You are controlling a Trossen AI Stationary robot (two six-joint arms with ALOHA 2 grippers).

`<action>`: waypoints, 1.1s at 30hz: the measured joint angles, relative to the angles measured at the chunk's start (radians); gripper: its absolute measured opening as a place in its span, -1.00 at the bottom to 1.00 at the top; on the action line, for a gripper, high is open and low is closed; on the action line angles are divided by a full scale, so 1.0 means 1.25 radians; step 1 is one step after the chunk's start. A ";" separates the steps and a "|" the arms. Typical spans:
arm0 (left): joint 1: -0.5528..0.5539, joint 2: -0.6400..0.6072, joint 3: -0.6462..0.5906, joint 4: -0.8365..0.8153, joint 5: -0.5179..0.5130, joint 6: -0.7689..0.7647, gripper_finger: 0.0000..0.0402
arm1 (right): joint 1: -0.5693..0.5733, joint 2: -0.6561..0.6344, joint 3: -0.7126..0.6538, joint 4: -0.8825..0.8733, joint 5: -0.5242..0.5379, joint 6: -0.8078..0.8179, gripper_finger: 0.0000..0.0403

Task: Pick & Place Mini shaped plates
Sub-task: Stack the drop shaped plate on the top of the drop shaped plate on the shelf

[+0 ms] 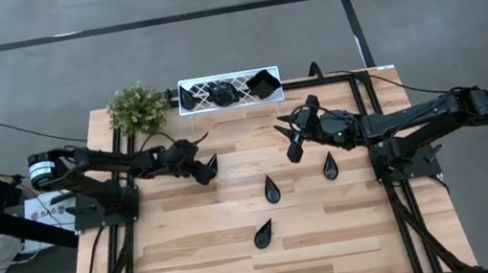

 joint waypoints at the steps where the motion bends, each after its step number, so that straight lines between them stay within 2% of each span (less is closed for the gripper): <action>1: -0.006 -0.005 0.000 -0.001 0.000 -0.005 -0.97 | 0.000 0.000 0.000 0.000 0.000 0.000 -0.40; 6: -0.033 -0.064 0.000 0.001 -0.004 -0.021 -0.97 | 0.000 0.000 0.000 0.000 -0.001 0.021 -0.40; 18: -0.045 -0.316 -0.002 -0.001 -0.040 -0.036 -0.98 | 0.054 0.000 0.000 0.000 -0.003 0.071 -0.40; 24: -0.058 -0.406 -0.002 -0.001 -0.051 -0.051 -0.98 | 0.078 0.000 0.000 0.000 -0.002 0.103 -0.40; 28: -0.122 -0.436 -0.002 -0.002 -0.109 -0.073 -0.98 | 0.080 0.000 0.000 0.001 -0.001 0.116 -0.40; 33: -0.219 -0.437 -0.003 -0.002 -0.212 -0.106 -0.98 | 0.100 0.000 0.000 0.041 -0.003 0.227 -0.40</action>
